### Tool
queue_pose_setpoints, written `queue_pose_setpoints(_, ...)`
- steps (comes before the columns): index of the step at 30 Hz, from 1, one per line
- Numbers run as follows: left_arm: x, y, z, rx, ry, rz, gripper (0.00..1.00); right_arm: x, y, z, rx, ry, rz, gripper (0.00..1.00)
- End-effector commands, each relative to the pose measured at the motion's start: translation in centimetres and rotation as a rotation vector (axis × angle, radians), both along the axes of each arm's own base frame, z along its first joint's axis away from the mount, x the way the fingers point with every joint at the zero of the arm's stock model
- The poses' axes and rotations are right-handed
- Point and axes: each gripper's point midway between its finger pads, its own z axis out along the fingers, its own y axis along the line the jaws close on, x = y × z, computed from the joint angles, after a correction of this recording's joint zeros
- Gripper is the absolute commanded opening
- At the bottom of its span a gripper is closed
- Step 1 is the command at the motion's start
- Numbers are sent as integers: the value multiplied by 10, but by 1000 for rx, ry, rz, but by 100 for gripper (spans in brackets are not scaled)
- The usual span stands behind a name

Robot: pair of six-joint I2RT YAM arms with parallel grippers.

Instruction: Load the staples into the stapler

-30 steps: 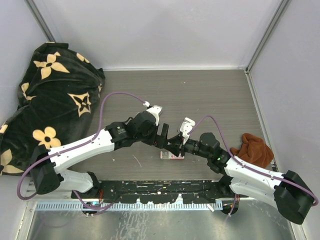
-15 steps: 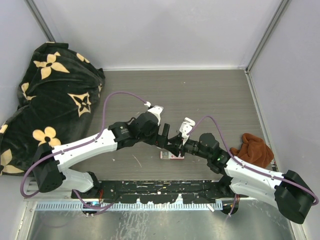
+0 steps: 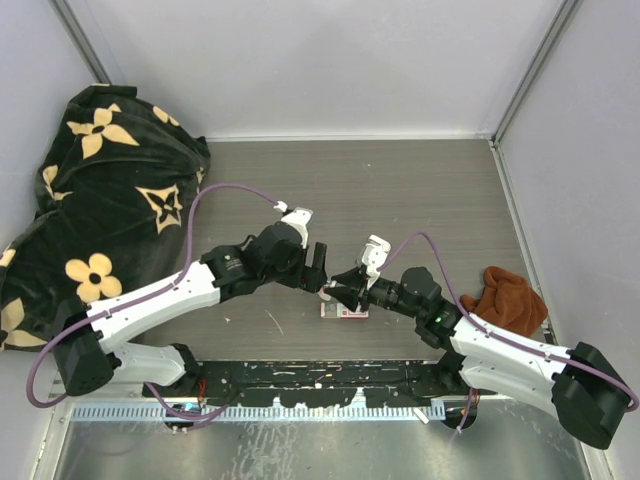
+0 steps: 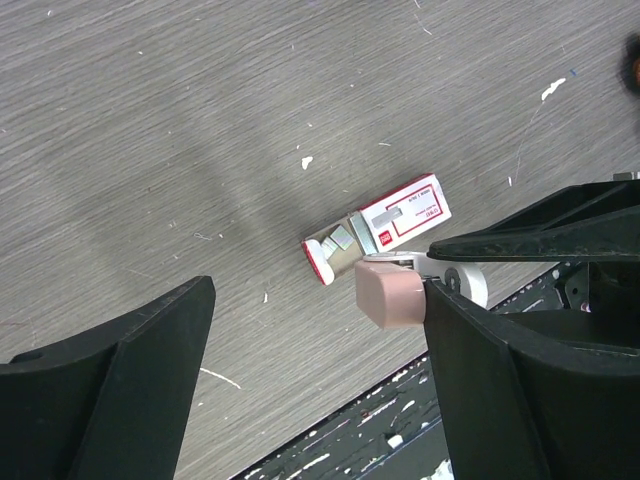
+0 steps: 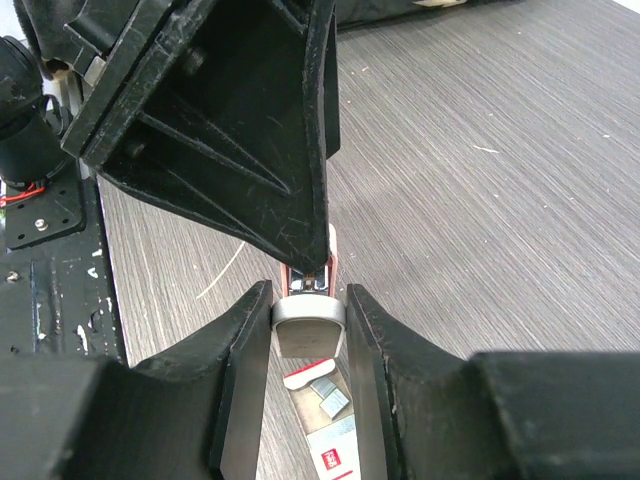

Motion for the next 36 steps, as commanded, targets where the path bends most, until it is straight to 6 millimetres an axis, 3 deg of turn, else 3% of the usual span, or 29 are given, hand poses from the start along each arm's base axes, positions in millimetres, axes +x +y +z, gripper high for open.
queue_pose_setpoints(1, 7, 16, 6, -5, -29, 50, 83, 8, 0, 17, 38, -61, -30, 1)
queue_pose_setpoints(11, -10, -12, 12, -189, 82, -30, 74, 9, 1, 13, 38, -57, -30, 1)
queue_pose_setpoints(16, -15, -21, 15, -254, 120, -55, 62, 9, 2, 14, 41, -61, -29, 1)
queue_pose_setpoints(19, -15, -23, 11, -254, 134, -59, 57, 9, 3, 14, 44, -60, -24, 1)
queue_pose_setpoints(30, -7, -32, 8, -289, 157, -50, 57, 7, 6, 13, 44, -57, -6, 1)
queue_pose_setpoints(36, -4, -40, -2, -279, 187, -53, 42, 7, 7, 12, 42, -57, -4, 1)
